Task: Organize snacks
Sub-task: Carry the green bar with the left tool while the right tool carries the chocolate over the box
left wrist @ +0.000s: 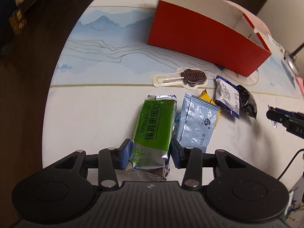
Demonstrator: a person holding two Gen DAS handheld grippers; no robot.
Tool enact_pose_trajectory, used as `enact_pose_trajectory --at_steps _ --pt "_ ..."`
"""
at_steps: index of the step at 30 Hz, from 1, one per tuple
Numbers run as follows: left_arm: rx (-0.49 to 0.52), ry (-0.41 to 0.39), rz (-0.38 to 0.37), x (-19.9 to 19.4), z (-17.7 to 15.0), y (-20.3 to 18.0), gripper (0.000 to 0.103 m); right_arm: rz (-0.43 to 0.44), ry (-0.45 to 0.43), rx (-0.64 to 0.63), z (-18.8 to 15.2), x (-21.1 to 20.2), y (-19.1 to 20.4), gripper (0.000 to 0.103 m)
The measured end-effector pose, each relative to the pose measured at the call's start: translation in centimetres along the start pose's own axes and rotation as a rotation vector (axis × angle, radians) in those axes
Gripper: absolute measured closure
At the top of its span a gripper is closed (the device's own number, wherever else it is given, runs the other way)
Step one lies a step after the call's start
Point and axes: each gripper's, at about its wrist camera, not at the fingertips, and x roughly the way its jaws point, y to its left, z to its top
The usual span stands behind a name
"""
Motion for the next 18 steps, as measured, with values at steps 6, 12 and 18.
enact_pose_trajectory --at_steps 6,12,18 --pt "-0.085 -0.005 -0.042 -0.9 -0.8 1.8 0.061 0.013 -0.024 -0.009 0.2 -1.8 1.7 0.069" --pt "-0.088 -0.044 -0.067 -2.8 -1.4 2.2 0.061 0.021 -0.045 -0.030 0.9 -3.3 3.2 0.069" --pt "-0.039 -0.101 -0.057 -5.2 -0.9 1.4 0.061 0.019 -0.081 -0.059 2.4 -4.9 4.5 0.069"
